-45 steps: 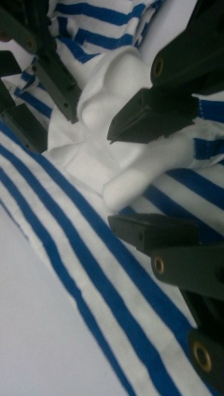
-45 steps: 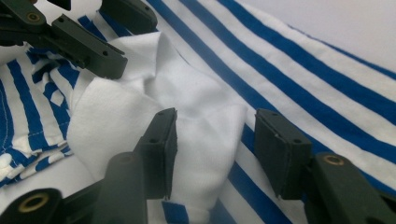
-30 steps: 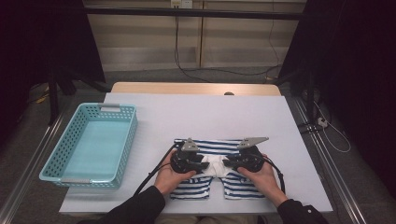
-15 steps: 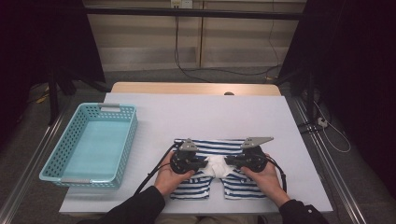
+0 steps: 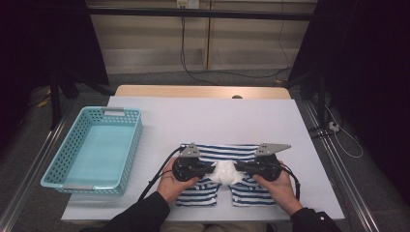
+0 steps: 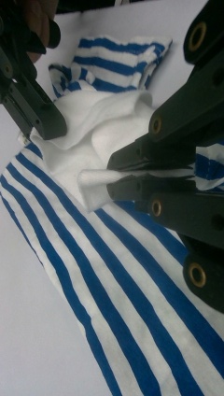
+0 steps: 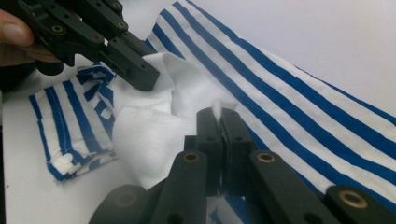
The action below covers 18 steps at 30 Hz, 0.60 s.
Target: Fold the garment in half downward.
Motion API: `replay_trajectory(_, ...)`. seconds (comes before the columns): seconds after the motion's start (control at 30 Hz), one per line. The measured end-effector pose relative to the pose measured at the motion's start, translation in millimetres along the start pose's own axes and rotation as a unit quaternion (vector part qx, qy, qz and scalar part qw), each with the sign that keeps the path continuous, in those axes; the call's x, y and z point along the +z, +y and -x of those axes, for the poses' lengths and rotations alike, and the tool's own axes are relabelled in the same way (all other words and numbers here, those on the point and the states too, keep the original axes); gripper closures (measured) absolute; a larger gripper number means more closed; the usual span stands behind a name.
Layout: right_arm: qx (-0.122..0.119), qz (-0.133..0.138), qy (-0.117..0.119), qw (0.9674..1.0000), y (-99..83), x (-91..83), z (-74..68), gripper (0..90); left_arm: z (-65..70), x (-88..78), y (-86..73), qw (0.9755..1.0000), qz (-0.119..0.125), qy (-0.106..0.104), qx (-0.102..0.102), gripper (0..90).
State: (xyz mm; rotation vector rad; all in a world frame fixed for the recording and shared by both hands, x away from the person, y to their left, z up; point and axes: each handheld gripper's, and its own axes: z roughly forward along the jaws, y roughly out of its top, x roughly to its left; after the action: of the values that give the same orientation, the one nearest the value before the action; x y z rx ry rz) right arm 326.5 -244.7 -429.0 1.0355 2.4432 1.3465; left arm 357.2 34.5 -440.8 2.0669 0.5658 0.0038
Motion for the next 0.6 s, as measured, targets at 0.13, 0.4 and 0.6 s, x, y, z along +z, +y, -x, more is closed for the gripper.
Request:
replay_trajectory(0.13, 0.000, 0.011, 0.004, 0.9999, -0.2, -5.3, -2.6, 87.8, 1.3, -7.9, -2.0, 0.9997, 0.010, -0.016, -0.014, 85.9)
replay_trajectory(0.4, -0.006, 0.027, 0.010, 0.9996, 0.8, -13.1, -12.0, 87.7, 6.0, -15.2, -2.0, 0.9994, 0.021, -0.024, -0.011, 85.8)
replay_trajectory(0.6, -0.004, 0.031, 0.020, 0.9993, -3.4, -18.0, -19.0, 87.3, 9.3, -15.7, -4.2, 0.9993, 0.011, -0.037, 0.000, 85.0)
